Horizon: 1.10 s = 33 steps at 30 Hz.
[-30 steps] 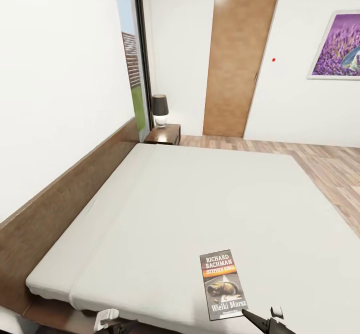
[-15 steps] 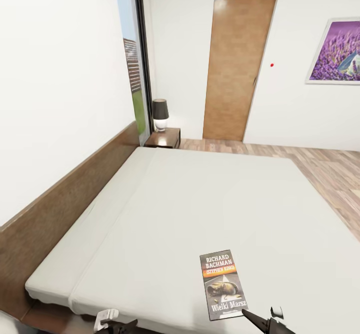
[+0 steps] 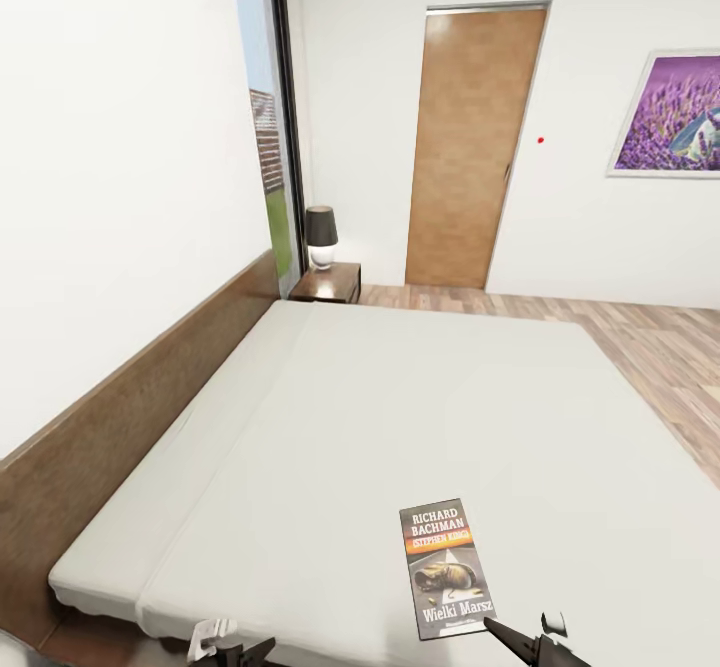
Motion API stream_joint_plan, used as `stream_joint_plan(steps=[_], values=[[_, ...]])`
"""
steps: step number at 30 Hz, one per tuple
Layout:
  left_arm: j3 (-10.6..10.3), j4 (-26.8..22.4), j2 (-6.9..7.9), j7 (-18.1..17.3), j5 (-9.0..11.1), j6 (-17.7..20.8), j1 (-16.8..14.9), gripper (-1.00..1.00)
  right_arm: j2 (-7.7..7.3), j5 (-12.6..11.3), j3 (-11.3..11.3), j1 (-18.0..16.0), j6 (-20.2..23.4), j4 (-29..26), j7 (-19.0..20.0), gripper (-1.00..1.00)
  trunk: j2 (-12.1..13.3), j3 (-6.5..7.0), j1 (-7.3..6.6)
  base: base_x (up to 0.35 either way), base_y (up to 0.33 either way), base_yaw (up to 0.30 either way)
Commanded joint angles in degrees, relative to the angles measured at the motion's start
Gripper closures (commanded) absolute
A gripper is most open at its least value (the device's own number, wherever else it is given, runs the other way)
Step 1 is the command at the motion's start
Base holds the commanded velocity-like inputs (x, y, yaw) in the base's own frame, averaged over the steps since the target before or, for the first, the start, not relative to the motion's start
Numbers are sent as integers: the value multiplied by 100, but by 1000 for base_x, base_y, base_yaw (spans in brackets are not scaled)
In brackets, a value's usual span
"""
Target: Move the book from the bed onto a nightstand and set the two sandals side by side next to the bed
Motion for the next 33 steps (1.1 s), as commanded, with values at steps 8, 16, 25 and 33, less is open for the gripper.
stream_joint_plan(steps=[8, 16, 25, 33], values=[[-49, 5, 1, -8, 26, -49, -4, -100, -1, -20, 6, -6, 60, -2, 18, 100, -5, 68, 1, 0, 0, 0], [-49, 5, 5, -20, 26, -49, -4, -100, -9, -20, -1, -5, 61, 2, 41, 100, -5, 142, 1, 0, 0, 0], [-49, 6, 1, -8, 26, -49, -4, -100, -10, -20, -3, -5, 60, 6, 39, 100, -5, 225, 1, 0, 0, 0], [-49, 5, 1, -16, 26, -49, -4, -100, -6, -19, -1, -3, 60, 6, 33, 100, -5, 299, 1, 0, 0, 0]])
